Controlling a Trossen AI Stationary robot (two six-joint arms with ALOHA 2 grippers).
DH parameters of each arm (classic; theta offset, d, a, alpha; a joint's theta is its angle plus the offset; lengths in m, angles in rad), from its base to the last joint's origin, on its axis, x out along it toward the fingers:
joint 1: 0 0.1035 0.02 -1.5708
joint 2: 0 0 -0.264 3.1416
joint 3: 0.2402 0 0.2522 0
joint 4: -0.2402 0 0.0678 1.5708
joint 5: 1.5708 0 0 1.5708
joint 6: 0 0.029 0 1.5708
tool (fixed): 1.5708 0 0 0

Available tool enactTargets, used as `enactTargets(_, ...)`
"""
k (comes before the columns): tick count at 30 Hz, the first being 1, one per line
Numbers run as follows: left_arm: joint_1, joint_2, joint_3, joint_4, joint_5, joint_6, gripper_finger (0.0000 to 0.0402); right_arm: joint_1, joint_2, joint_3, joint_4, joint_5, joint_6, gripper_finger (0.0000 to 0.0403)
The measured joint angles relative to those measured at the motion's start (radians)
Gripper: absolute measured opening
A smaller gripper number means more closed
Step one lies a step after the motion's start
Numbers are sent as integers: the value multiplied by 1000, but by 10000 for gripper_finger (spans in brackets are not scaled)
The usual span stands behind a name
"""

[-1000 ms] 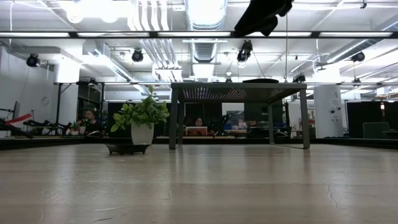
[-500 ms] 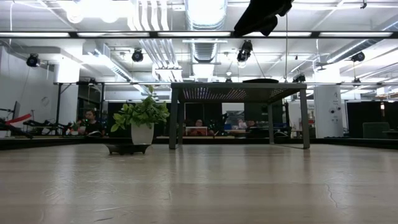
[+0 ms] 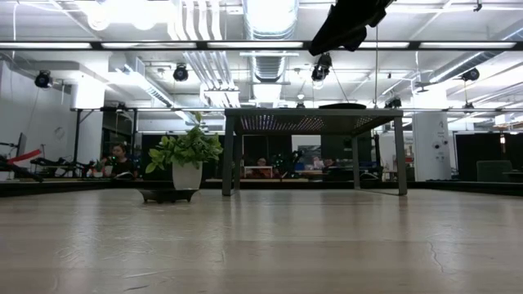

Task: Pick & Place Mini shaped plates
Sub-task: Stack the distorted square plate on top of the other distorted square plate on the shelf

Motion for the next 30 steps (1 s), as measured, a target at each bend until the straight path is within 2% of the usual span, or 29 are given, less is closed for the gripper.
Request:
enactTargets(4, 22, 0, 15, -2, 0, 8, 7, 1, 0, -6, 0, 0, -20, 77)
enactTargets(9, 65, -13, 64, -1, -7, 93, 2, 7, 0, -14, 1, -1, -77, 69)
enactTargets(13, 106, -30, 120, 0, -52, 225, 1, 28, 0, -26, 22, -9, -169, 68)
enactTargets(20, 190, -48, 249, 2, -200, 571, 0, 70, 0, -63, 125, -283, -307, 61)
enactTargets(24, 243, -49, 304, 4, -264, 744, 0, 81, 13, -73, 199, -323, -244, 56)
enactTargets(30, 328, -49, 312, 94, -263, 926, 0, 123, 58, -86, 334, -396, -294, 75)
